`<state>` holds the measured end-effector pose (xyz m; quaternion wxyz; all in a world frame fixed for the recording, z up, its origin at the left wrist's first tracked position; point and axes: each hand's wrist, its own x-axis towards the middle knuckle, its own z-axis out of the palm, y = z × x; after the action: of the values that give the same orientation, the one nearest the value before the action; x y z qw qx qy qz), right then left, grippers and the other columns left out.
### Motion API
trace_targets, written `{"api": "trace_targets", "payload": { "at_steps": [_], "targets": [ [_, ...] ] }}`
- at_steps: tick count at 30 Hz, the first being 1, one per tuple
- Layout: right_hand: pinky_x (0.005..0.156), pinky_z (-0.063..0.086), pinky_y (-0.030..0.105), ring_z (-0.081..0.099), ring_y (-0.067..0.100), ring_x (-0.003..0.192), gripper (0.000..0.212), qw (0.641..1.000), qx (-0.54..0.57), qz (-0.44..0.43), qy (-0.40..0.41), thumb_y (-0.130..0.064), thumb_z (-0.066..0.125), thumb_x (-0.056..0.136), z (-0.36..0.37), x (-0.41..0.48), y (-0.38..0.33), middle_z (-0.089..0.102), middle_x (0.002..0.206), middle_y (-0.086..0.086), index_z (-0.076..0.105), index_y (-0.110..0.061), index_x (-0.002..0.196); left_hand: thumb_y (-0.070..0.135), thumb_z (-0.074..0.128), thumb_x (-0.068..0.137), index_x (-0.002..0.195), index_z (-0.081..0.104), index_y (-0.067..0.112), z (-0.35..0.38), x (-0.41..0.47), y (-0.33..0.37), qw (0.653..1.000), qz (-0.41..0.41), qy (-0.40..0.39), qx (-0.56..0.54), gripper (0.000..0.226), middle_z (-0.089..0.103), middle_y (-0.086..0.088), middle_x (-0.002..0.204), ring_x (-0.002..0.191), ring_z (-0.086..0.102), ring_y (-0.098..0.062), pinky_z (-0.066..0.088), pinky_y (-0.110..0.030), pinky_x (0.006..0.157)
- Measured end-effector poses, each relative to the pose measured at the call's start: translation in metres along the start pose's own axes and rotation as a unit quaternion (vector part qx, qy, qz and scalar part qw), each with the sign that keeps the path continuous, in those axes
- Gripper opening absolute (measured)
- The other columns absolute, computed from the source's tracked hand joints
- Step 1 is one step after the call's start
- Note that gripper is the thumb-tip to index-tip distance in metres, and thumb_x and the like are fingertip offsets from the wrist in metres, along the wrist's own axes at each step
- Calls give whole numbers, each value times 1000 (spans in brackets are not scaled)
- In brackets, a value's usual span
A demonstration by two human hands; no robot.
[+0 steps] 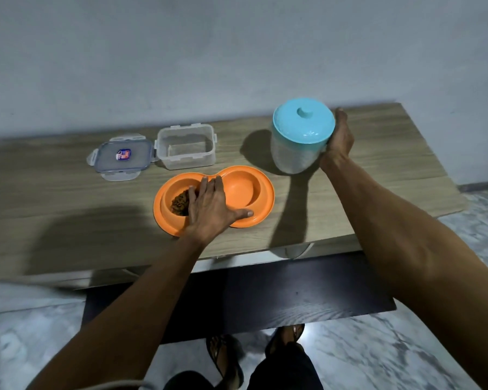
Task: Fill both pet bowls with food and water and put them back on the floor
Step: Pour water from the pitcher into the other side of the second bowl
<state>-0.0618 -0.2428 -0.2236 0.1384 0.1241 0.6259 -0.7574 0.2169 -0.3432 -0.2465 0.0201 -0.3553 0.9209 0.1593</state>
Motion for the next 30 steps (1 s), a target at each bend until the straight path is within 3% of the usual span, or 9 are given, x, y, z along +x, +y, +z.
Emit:
{"api": "trace_targets", "payload": {
  "at_steps": [3, 6, 10, 17, 20, 24, 30],
  "targets": [
    [63, 52, 33, 61, 18, 65, 25, 1000, -18, -7, -7, -38, 75, 61, 2, -12, -6, 69, 67, -2, 68, -14, 60, 77, 64, 67, 153, 20, 6, 1, 0, 0, 1000, -1, -2, -7, 119, 26, -14, 160, 152, 11, -29, 6, -55, 120],
    [52, 39, 27, 49, 16, 59, 21, 999, -41, -16, -19, -32, 72, 62, 3, -27, -11, 57, 60, -4, 58, -18, 54, 76, 64, 68, 152, 22, 6, -1, 1, -1, 1000, 5, -9, -14, 118, 28, -14, 160, 151, 12, -30, 6, -57, 120],
    [53, 33, 28, 43, 17, 60, 22, 991, -112, -64, -43, -32, 67, 65, 3, -43, -16, 50, 62, 1, 52, -19, 55, 75, 65, 69, 152, 25, 8, -6, 1, -8, 1000, 17, -4, -13, 114, 33, -12, 158, 151, 13, -30, 5, -59, 119],
    [58, 41, 28, 48, 12, 61, 34, 952, -256, -157, -63, -45, 67, 63, 6, -70, -22, 53, 62, -2, 66, -10, 65, 70, 67, 71, 151, 26, 11, -7, -1, -18, 999, 44, -18, -18, 107, 33, -8, 158, 152, 10, -28, 2, -60, 119],
    [57, 40, 28, 45, 11, 58, 36, 935, -284, -196, -78, -41, 67, 65, 9, -81, -23, 49, 57, -3, 61, -6, 59, 70, 67, 70, 152, 27, 12, -5, 2, -21, 998, 46, -19, -28, 108, 33, -8, 158, 152, 10, -29, 3, -62, 119],
    [57, 38, 27, 42, 11, 58, 32, 891, -346, -273, -110, -37, 65, 70, 14, -101, -29, 45, 54, -4, 49, -16, 53, 70, 69, 68, 151, 29, 14, -2, 5, -25, 998, 54, -20, -40, 108, 33, -8, 158, 152, 11, -29, 3, -63, 118],
    [56, 44, 36, 44, 15, 56, 44, 837, -405, -347, -125, -39, 64, 69, 24, -120, -32, 50, 56, 8, 56, 4, 60, 69, 69, 70, 151, 29, 9, -4, 4, -23, 998, 47, -24, -32, 108, 31, -9, 159, 153, 8, -28, 0, -59, 119]
  ]
}}
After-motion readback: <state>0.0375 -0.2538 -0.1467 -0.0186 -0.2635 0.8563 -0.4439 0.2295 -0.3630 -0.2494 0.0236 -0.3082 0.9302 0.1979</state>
